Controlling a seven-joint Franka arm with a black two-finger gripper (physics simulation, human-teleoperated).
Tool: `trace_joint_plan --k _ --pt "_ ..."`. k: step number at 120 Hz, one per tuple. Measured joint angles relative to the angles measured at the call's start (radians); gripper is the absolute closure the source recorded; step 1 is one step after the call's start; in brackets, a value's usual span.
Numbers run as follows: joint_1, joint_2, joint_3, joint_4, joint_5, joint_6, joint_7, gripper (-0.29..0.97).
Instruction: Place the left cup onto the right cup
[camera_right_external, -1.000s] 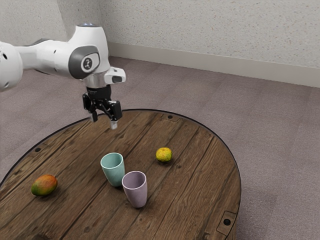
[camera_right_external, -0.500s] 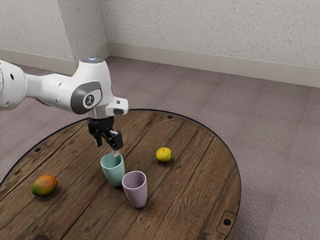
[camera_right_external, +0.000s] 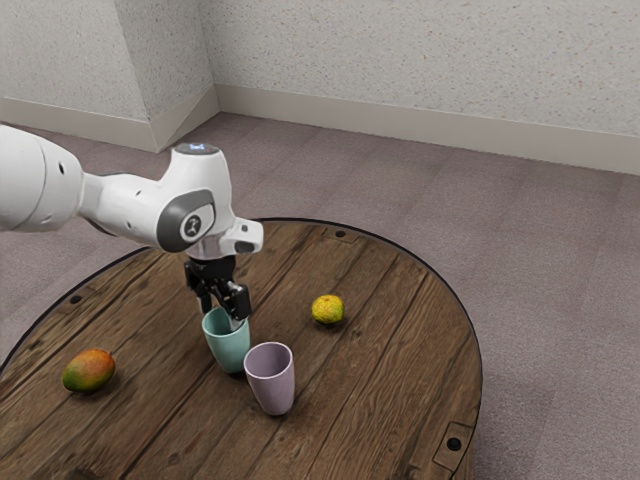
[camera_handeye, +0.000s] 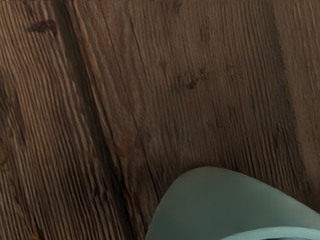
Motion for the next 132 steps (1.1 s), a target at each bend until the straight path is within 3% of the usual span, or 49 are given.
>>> trace_joint_plan --k 62,85,132 --pt "-0.018 -0.011 0.0 -0.003 0.001 0.019 0.011 0.67" --pt "-0.032 -0.073 0.0 -0.024 0.011 0.018 0.01 0.75" --pt "-0.038 -0.209 -0.016 0.001 0.058 -0.051 0.003 0.78"
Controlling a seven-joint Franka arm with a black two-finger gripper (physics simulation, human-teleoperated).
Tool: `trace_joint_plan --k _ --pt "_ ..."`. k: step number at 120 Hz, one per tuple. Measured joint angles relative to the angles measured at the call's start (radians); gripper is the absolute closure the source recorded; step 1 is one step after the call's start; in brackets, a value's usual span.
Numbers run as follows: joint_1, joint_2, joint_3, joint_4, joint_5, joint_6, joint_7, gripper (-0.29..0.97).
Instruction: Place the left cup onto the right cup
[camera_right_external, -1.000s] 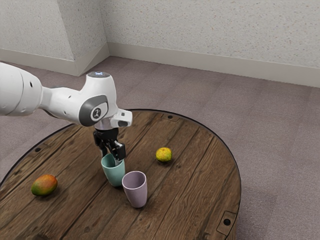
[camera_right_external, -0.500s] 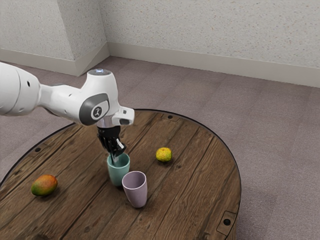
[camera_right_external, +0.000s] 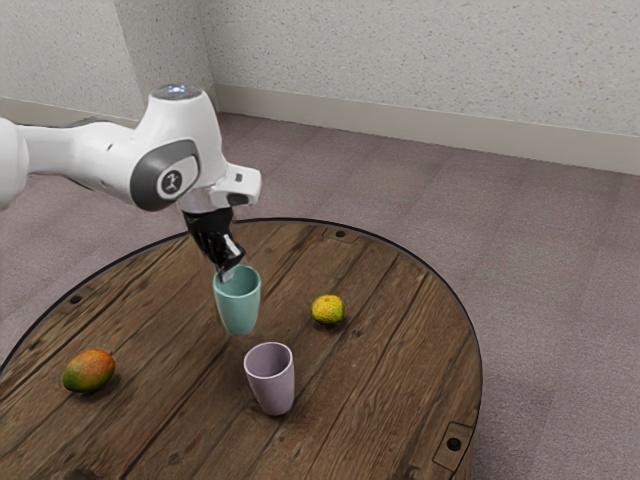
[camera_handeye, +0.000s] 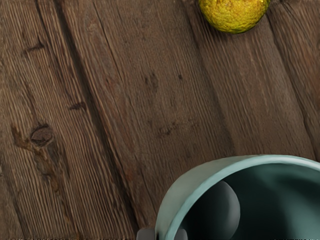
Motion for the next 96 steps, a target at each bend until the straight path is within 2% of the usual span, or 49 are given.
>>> trace_joint_plan --k 35,54,69,96 --pt "0.044 -0.045 -0.029 0.058 0.002 -0.103 -0.005 0.79" --pt "0.035 -0.048 -0.032 0.058 0.002 -0.123 -0.006 0.79" --pt "-0.006 -0.061 -0.033 0.067 0.001 -0.129 -0.007 0.79" --pt "-0.151 -0.118 -0.049 0.043 0.0 -0.137 -0.012 0.79"
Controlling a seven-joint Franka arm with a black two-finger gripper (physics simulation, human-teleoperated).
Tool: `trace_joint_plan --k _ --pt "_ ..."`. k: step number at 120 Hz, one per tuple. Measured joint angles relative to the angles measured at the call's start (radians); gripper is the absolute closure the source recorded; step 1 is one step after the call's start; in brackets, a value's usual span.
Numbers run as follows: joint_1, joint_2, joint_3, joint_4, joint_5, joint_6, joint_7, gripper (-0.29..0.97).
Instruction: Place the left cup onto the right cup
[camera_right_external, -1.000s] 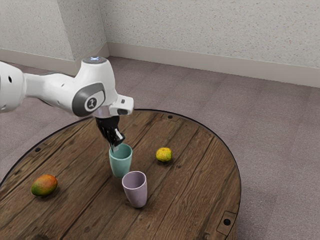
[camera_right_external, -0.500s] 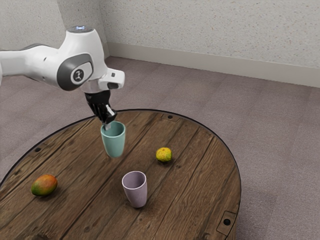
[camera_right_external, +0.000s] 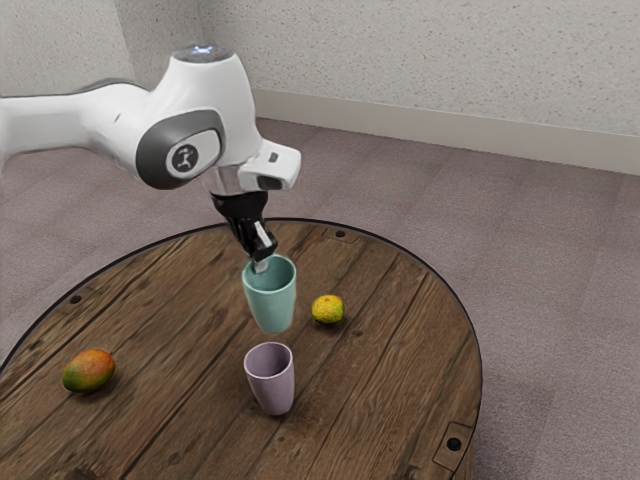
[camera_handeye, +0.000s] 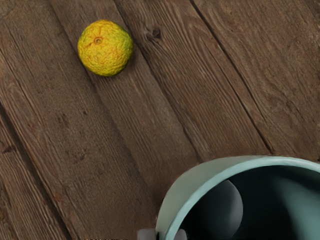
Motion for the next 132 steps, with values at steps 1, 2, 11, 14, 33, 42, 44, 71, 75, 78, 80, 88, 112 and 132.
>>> trace_joint_plan --k 1,2,11,14,33,42,44,71,75,78,80,88,112,132 --pt "-0.002 -0.003 -0.001 -0.003 0.0 0.0 0.0 0.79" --pt "-0.003 -0.006 -0.002 -0.006 0.0 0.0 -0.001 0.79" --pt "0.007 -0.028 -0.011 -0.04 -0.006 -0.002 -0.005 0.79" --pt "0.011 -0.034 -0.013 -0.052 -0.007 -0.002 -0.006 0.79" --pt "0.027 -0.049 -0.024 -0.108 -0.017 -0.002 -0.016 0.79" --pt "0.026 -0.05 -0.032 -0.121 -0.023 -0.001 -0.02 0.79" --pt "0.026 -0.051 -0.032 -0.124 -0.024 0.0 -0.021 0.79" --pt "0.048 -0.049 -0.035 -0.137 -0.029 0.008 -0.029 0.79" --pt "0.054 -0.047 -0.035 -0.137 -0.029 0.009 -0.03 0.79" --pt "0.058 -0.046 -0.035 -0.137 -0.029 0.009 -0.031 0.79" --pt "0.06 -0.044 -0.035 -0.137 -0.029 0.01 -0.031 0.79" --pt "0.064 -0.038 -0.035 -0.134 -0.03 0.012 -0.033 0.79" --pt "0.052 -0.009 -0.047 -0.108 -0.03 0.016 -0.037 0.79" --pt "0.055 0.013 -0.05 -0.097 -0.03 0.017 -0.04 0.79"
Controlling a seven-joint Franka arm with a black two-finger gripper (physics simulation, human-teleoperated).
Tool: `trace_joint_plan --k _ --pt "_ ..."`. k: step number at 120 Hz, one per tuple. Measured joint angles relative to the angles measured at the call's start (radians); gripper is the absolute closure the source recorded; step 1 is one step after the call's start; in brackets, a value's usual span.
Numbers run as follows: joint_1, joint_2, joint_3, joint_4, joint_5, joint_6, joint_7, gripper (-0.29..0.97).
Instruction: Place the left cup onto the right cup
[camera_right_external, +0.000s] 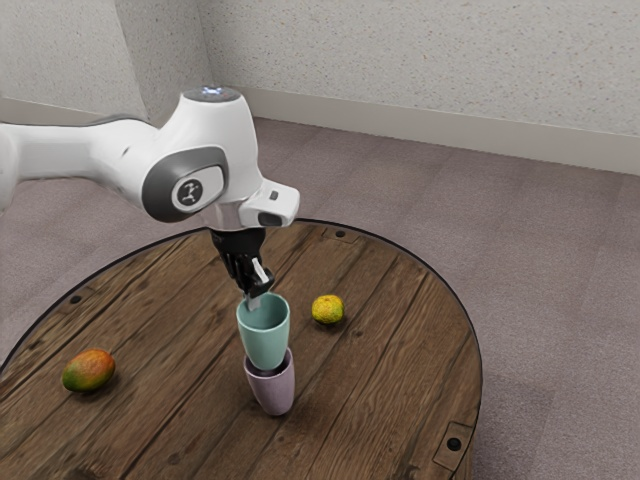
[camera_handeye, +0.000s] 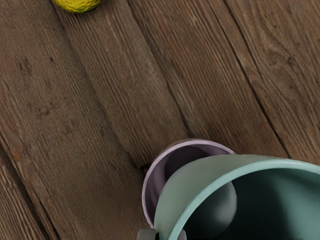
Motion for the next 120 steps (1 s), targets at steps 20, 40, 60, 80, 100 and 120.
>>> trace_joint_plan --k 20,40,60,80,100,120 --pt "0.007 0.026 0.0 0.001 0.0 0.001 -0.002 0.79" --pt "0.006 0.044 -0.001 0.001 -0.002 0.017 -0.002 0.68" --pt "0.001 0.041 -0.001 0.0 -0.01 0.022 -0.001 0.34" --pt "0.003 0.043 0.0 0.066 -0.025 -0.001 0.0 0.17" --pt "0.035 0.044 0.009 0.253 -0.054 -0.121 0.001 0.09" --pt "0.088 0.041 0.084 0.421 -0.062 -0.249 -0.012 0.05"
